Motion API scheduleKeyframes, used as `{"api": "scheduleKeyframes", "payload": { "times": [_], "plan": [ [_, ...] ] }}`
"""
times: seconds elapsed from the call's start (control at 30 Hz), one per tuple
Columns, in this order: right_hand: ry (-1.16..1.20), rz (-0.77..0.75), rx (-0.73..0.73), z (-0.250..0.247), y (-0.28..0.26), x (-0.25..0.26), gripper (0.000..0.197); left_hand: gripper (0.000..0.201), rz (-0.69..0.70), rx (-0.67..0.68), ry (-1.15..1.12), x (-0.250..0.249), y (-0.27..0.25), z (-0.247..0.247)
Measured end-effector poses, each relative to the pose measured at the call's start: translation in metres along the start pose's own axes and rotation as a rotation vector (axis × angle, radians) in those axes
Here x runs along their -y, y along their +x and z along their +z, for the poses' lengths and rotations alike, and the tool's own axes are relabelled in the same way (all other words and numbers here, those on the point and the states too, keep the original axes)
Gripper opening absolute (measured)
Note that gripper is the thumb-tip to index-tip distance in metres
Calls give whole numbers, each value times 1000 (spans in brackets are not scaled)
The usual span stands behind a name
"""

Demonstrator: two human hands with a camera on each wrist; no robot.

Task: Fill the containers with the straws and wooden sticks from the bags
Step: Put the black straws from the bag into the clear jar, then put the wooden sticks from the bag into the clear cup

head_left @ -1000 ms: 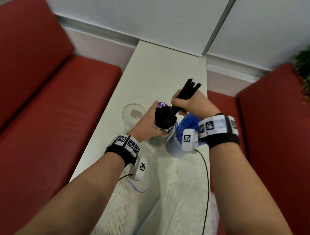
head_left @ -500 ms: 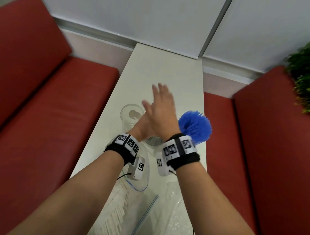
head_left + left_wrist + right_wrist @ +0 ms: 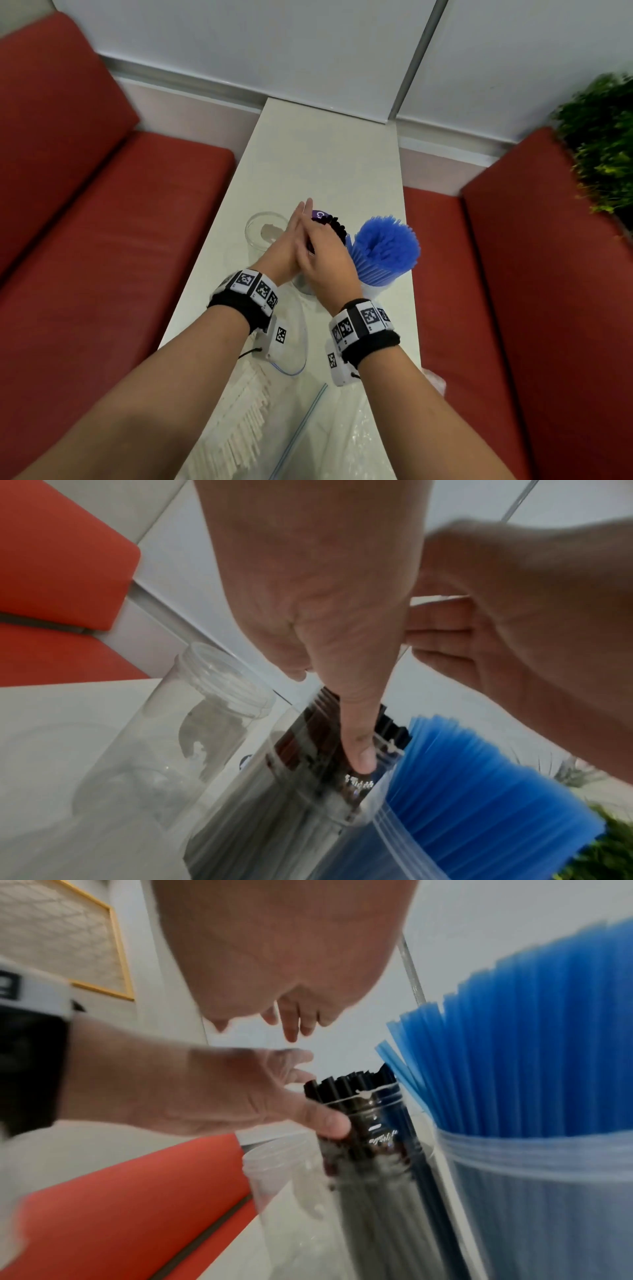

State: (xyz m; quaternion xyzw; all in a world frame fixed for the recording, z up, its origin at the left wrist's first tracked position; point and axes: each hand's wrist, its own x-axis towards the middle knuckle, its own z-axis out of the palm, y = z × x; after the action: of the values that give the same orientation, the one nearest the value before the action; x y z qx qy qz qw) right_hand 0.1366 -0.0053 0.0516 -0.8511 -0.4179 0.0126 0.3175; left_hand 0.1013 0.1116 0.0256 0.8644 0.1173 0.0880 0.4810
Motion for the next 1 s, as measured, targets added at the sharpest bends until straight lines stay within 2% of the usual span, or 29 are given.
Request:
{"api": "scheduleKeyframes", "payload": {
  "times": [0.07, 0.1, 0.13, 0.17, 0.2, 0.23, 0.27, 0.3, 0.33, 0.37, 0.4, 0.43, 0.5, 0.53, 0.6, 0.7, 0.73, 0.8, 0.83, 0.87, 0.9, 1.0],
  "plan": [
    [24, 79, -197, 12, -33, 6, 27, 54, 57, -162, 142, 0, -11, -9],
    [49, 184, -215, 21, -51, 6, 19, 41, 71, -286, 156, 4, -21, -10],
    [96, 340, -165, 31, -69, 4, 13, 28, 55, -374, 128, 3, -35, -11],
    [143, 535, -49, 42, -85, 0, 15, 20, 24, -397, 130, 6, -47, -8],
    [178, 742, 115, 52, -99, -3, 28, 17, -30, -301, 139, 10, -59, -4],
    [220, 918, 287, 62, -113, -6, 44, 16, -104, -83, 168, 14, -72, 2],
    [280, 1034, 413, 71, -124, -7, 57, 15, -180, 225, 245, 16, -84, 7],
    [351, 1102, 463, 77, -133, -7, 62, 18, -227, 520, 348, 19, -95, 15],
    [403, 1137, 460, 80, -138, -7, 60, 34, -295, 738, 440, 21, -105, 21],
    [426, 1146, 432, 82, -139, -8, 55, 52, -351, 857, 507, 23, -114, 28],
    [441, 1125, 394, 80, -137, -8, 50, 64, -355, 899, 575, 21, -123, 32],
    [482, 1081, 336, 74, -131, -7, 45, 65, -297, 864, 629, 22, -128, 36],
    [637, 952, 172, 51, -113, 0, 37, 32, -176, 682, 647, 17, -128, 35],
    [714, 864, 89, 35, -104, 6, 36, 15, -199, 558, 552, 11, -125, 28],
    [764, 664, -3, 3, -94, 16, 44, 13, -311, 334, 193, -9, -116, 8],
    [624, 466, 112, -32, -100, 30, 62, 14, -347, 140, -319, -49, -101, -28],
    [586, 433, 146, -38, -106, 31, 55, 15, -361, 105, -458, -61, -99, -39],
    [565, 416, 110, -52, -118, 28, 14, 11, -380, 135, -707, -82, -100, -60],
    [553, 416, 59, -62, -124, 25, 15, 9, -375, 165, -772, -89, -100, -70],
    [533, 423, 9, -72, -129, 21, 25, 11, -362, 169, -793, -94, -101, -79],
    [524, 433, -45, -81, -133, 16, 26, 15, -347, 132, -803, -97, -101, -88],
    [580, 433, -260, -113, -139, 7, 30, 16, -299, -128, -888, -109, -99, -98]
  ]
}}
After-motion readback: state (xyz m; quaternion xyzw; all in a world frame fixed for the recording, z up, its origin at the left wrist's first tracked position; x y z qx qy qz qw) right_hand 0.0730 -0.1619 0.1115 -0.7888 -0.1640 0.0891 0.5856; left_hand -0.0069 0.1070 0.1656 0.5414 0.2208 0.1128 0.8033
